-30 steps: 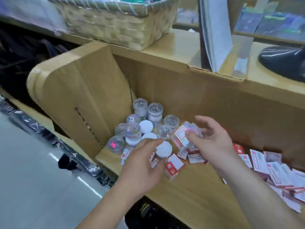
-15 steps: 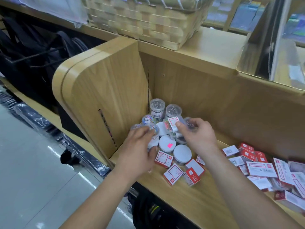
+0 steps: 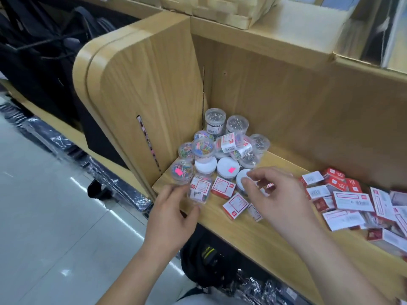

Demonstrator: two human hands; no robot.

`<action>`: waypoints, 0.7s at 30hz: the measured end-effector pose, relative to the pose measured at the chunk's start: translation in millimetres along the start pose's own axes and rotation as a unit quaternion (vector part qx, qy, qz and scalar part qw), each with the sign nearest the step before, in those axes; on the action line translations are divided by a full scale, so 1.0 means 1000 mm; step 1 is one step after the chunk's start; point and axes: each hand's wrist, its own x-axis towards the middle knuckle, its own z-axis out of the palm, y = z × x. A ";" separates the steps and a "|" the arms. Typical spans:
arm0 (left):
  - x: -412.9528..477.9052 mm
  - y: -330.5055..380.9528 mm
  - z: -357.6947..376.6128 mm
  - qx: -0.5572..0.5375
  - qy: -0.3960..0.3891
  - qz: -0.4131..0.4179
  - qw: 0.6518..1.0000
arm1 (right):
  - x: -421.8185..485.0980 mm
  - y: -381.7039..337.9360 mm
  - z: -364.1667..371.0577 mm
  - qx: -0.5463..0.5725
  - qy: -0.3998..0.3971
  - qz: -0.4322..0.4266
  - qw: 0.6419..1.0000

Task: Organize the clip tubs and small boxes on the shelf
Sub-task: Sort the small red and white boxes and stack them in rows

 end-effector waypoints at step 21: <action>-0.024 -0.005 0.023 -0.051 0.008 -0.028 0.998 | -0.058 0.059 0.012 0.020 -0.022 0.115 0.993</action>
